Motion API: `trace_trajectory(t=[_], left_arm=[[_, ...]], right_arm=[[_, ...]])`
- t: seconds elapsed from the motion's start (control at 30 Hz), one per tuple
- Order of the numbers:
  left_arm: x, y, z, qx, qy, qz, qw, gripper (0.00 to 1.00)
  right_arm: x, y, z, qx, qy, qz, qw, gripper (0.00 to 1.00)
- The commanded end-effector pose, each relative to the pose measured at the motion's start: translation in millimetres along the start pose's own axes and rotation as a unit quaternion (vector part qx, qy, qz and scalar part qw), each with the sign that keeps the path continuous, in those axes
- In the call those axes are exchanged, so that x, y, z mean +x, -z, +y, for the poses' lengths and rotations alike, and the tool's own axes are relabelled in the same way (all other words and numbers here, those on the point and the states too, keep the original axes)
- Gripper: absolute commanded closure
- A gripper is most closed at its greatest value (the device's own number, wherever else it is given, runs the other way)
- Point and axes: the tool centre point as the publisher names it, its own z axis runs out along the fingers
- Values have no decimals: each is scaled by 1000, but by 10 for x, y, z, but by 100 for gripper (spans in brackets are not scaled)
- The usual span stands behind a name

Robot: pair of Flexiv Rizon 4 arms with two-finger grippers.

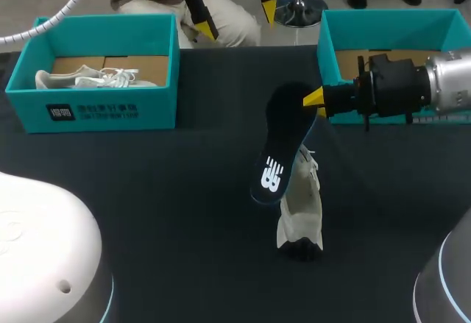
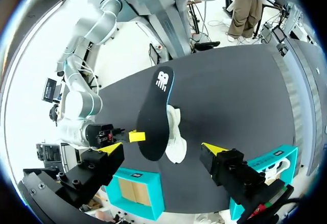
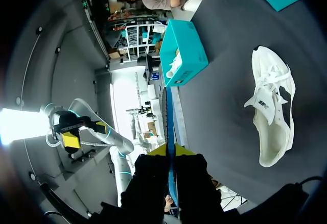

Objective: Take the shoe out of the shoebox, open the shoe tongue, remove and reinsert the insole, then place the shoe into the shoebox

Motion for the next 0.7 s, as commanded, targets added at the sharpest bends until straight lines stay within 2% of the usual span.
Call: trace_trajectory(t=[0.03,0.17,0.3,0.5,0.7], left_arm=[[313,-14,-117,-10,-26,-147,989,0],[464,-27,-177,-1,-34,-236,971,0],[551,-57,-248,-1,-44,-292,956,0],[570,-145,-342,8,-51,-325,944,0],[643,-219,-339,13,-52,-349,935,0]], right_arm=[[1,-10,-2,0,0,-1,1000,100],[1,-10,-2,0,0,-1,1000,100],[1,-10,-2,0,0,-1,1000,100],[1,-10,-2,0,0,-1,1000,100],[1,-10,-2,0,0,-1,1000,100]])
